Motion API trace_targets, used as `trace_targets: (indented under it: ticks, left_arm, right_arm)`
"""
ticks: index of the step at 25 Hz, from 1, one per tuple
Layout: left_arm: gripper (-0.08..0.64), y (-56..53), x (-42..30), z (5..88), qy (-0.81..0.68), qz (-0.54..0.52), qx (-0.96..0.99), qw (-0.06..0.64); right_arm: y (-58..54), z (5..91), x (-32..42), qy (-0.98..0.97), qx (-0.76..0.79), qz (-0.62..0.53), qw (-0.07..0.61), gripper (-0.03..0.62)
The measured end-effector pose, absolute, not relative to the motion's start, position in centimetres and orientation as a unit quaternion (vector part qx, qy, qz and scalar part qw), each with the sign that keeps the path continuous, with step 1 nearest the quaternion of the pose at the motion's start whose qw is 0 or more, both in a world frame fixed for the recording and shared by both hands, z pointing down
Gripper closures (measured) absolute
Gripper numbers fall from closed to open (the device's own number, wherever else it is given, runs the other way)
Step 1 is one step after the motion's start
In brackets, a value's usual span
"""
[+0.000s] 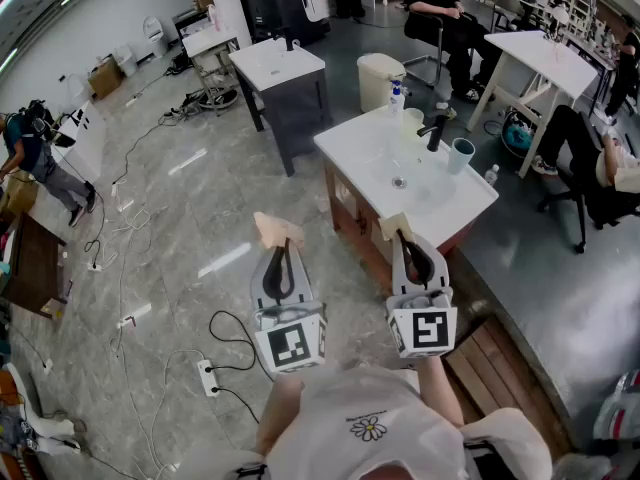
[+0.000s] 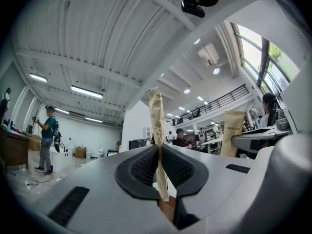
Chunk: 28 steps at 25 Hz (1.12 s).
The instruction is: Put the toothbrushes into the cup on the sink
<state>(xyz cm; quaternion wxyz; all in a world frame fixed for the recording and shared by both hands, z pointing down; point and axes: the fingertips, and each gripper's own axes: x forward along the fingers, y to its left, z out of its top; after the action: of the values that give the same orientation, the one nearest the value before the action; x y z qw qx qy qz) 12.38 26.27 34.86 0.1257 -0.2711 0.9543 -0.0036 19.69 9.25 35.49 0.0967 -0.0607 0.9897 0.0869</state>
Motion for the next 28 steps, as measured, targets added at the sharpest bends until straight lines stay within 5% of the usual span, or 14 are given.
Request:
trace_targets:
  ticks: [28]
  left_arm:
    - [0.525, 21.9, 9.9, 37.2, 0.951, -0.008, -0.292, 0.1]
  right_arm:
    - [7.1, 38.0, 17.5, 0.992, -0.028, 0.083, 0.09, 0.577]
